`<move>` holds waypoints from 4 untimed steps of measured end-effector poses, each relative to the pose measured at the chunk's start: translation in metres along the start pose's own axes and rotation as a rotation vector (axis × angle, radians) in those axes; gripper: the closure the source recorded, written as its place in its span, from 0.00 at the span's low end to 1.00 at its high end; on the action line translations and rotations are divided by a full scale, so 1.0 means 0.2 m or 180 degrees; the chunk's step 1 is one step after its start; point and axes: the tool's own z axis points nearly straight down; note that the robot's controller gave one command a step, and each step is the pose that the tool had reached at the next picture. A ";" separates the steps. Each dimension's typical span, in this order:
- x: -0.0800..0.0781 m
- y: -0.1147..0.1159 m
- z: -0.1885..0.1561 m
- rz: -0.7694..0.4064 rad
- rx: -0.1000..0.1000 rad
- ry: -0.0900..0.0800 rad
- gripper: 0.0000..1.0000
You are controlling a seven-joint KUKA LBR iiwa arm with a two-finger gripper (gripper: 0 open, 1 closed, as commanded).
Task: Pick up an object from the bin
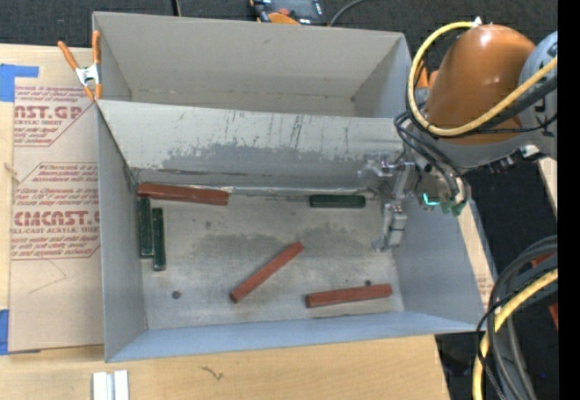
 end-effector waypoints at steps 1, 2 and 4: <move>0.21 0.24 0.60 -0.0385 -0.0006 0.0010 0.00; 0.33 0.10 0.69 -0.0469 0.0004 -0.0054 0.00; 0.32 0.05 -0.07 -0.0450 0.0009 -0.0047 1.00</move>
Offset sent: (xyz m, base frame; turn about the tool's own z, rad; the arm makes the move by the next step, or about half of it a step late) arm -0.0399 0.0457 -0.1145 -0.1187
